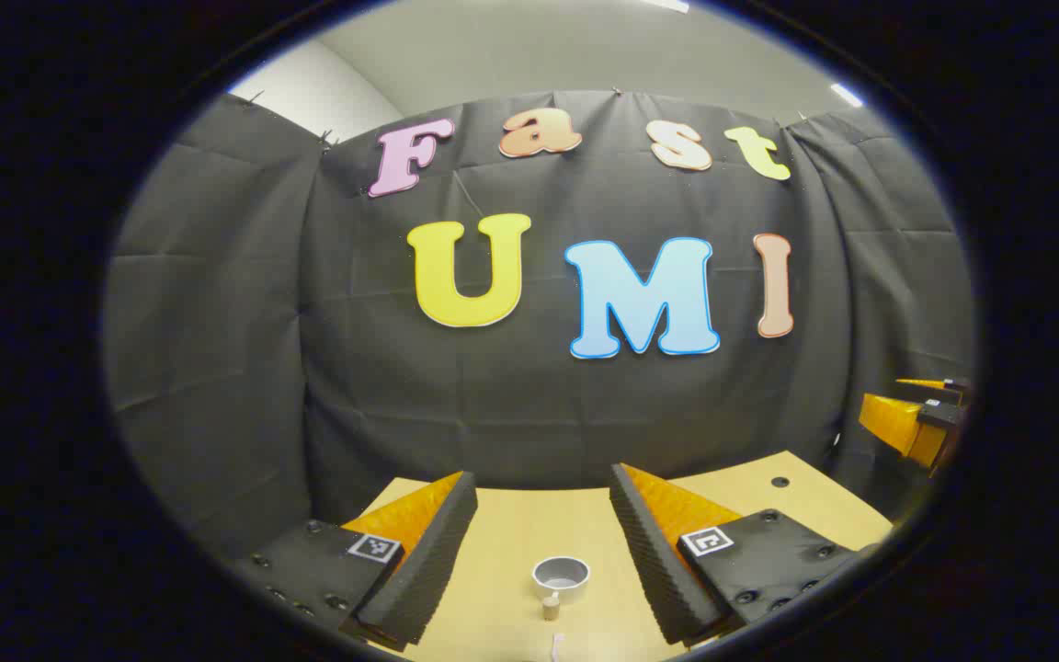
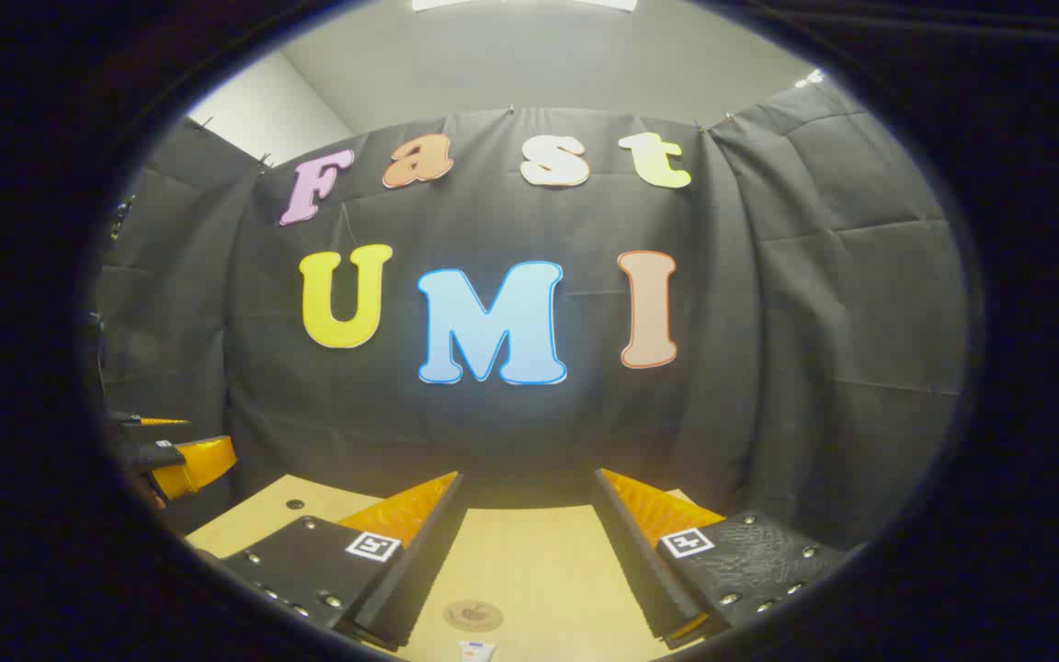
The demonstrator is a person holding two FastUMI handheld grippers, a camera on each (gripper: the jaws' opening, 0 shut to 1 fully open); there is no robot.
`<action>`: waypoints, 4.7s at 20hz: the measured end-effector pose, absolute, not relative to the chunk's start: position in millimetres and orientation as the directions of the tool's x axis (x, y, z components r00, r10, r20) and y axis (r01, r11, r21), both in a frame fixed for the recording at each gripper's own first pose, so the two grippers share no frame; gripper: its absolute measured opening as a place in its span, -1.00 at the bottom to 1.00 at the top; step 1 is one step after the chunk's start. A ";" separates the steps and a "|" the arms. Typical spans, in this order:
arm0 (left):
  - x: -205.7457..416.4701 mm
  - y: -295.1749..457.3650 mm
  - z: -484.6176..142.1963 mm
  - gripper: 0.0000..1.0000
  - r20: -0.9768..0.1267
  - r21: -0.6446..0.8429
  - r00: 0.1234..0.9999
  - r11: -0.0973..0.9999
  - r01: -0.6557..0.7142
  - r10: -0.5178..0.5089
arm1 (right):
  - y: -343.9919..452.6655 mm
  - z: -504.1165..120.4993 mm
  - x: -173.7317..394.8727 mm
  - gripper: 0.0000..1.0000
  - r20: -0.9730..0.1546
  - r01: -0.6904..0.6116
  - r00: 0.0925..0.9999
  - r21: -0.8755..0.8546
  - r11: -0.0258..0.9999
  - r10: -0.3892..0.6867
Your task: Put the toothbrush and toothpaste on the desktop into the cup, then pick up the cup and place it on the coaster on the desktop.
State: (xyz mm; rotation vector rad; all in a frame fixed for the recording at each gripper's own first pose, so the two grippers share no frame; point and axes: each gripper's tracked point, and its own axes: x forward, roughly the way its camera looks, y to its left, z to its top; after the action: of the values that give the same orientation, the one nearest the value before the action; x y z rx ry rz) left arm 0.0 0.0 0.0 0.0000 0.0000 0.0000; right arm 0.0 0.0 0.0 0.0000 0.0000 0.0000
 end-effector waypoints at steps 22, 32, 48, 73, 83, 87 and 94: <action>12.8 -13.7 -20.9 0.73 -0.064 -0.021 0.998 1.000 -0.004 0.003 | 11.1 -21.2 21.1 0.75 -0.060 -0.058 0.996 0.024 0.998 0.059; 35.5 -14.4 -93.8 0.90 -0.254 -0.054 0.967 0.998 -0.010 -0.004 | 18.0 -69.9 32.1 0.75 -0.217 -0.080 0.973 0.018 0.997 0.082; 24.0 -22.8 -293.0 0.91 -0.658 -0.063 0.751 0.998 0.018 -0.055 | 46.2 -229.5 -2.1 0.80 -0.684 -0.106 0.710 0.135 0.985 0.170; -38.3 -12.3 -453.6 0.94 -0.930 -0.059 0.366 0.997 -0.045 -0.038 | 63.9 -396.9 -74.9 0.81 -0.944 -0.186 0.309 0.061 0.981 0.117; -39.8 -12.7 -459.9 0.95 -0.949 -0.052 0.314 0.998 -0.046 -0.035 | 62.1 -411.6 -77.9 0.79 -0.964 -0.145 0.260 0.011 0.989 0.049; -39.8 -12.5 -459.4 0.96 -0.950 -0.051 0.309 0.998 -0.047 -0.034 | 61.9 -413.6 -81.2 0.83 -0.974 -0.097 0.224 0.009 0.995 0.031; -37.0 -18.8 -460.7 0.51 -0.952 -0.048 0.304 0.998 -0.030 -0.037 | 62.6 -412.6 -80.0 0.48 -0.981 -0.033 0.193 0.006 0.999 0.012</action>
State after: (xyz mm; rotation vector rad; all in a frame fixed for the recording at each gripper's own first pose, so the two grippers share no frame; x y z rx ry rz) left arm -37.0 -18.8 -460.7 -0.0604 1.2620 -0.0048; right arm -80.0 62.6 -412.6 -0.0173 1.3762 0.0318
